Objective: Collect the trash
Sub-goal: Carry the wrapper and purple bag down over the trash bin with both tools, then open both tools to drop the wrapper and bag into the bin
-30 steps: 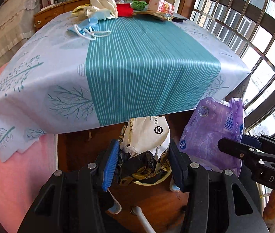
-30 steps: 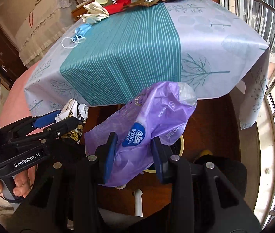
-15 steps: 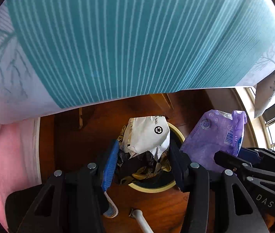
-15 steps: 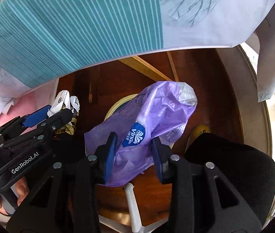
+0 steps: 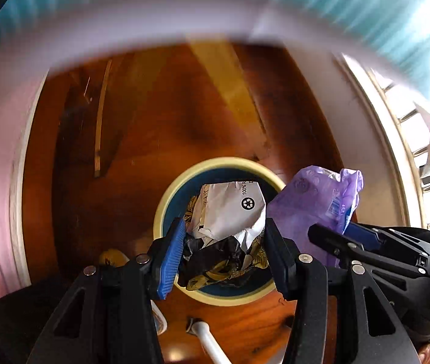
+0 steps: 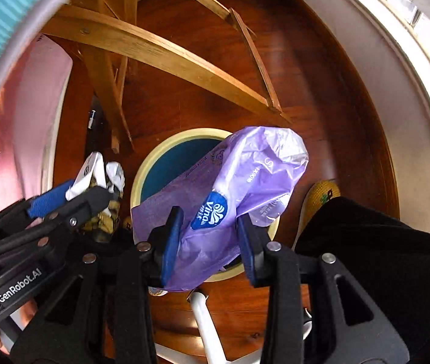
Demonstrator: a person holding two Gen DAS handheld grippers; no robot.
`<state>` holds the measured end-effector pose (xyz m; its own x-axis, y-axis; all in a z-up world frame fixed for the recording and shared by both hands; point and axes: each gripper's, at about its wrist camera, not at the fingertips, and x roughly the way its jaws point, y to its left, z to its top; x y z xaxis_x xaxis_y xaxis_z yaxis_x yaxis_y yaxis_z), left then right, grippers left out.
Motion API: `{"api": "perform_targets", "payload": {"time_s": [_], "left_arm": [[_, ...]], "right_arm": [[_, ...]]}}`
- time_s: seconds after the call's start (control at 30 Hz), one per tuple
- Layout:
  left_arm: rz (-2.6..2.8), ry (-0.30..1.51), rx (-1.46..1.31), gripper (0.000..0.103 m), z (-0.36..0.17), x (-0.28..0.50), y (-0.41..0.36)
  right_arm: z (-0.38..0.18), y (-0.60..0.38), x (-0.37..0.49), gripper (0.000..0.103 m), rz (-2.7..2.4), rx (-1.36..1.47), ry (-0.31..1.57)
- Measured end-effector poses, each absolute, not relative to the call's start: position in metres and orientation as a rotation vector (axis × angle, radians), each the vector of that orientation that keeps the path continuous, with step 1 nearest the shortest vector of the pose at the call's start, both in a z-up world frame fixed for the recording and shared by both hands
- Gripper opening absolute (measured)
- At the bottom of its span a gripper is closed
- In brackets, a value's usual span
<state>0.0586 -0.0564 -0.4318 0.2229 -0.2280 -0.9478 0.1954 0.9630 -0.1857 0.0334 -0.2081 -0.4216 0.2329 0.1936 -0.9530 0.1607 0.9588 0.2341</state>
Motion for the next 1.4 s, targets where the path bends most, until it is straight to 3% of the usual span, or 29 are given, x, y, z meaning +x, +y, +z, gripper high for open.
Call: {"api": "perform_targets", "payload": {"time_s": [0.47, 0.57, 0.7, 0.8, 0.97, 1.4], "left_arm": [[-0.260, 1.386, -0.039, 0.053, -0.454, 0.071, -0.041], [-0.262, 1.362, 0.000, 0.054, -0.452, 0.065, -0.048], [-0.280, 1.393, -0.010, 0.055, -0.455, 0.063, -0.050], [-0.273, 1.413, -0.018, 0.059, -0.458, 0.066, -0.048], [-0.248, 1.423, -0.048, 0.091, -0.462, 0.069, -0.042], [-0.207, 1.412, -0.053, 0.091, -0.461, 0.067, -0.031]], "right_arm": [[-0.462, -0.214, 0.042, 0.034, 0.019, 0.301, 1.394], [-0.464, -0.213, 0.043, 0.040, 0.022, 0.298, 1.390], [-0.465, -0.213, 0.043, 0.058, 0.021, 0.304, 1.397], [-0.465, -0.214, 0.043, 0.064, 0.011, 0.302, 1.404], [-0.466, -0.217, 0.043, 0.066, -0.008, 0.307, 1.408], [-0.463, -0.213, 0.043, 0.066, -0.002, 0.279, 1.399]]}}
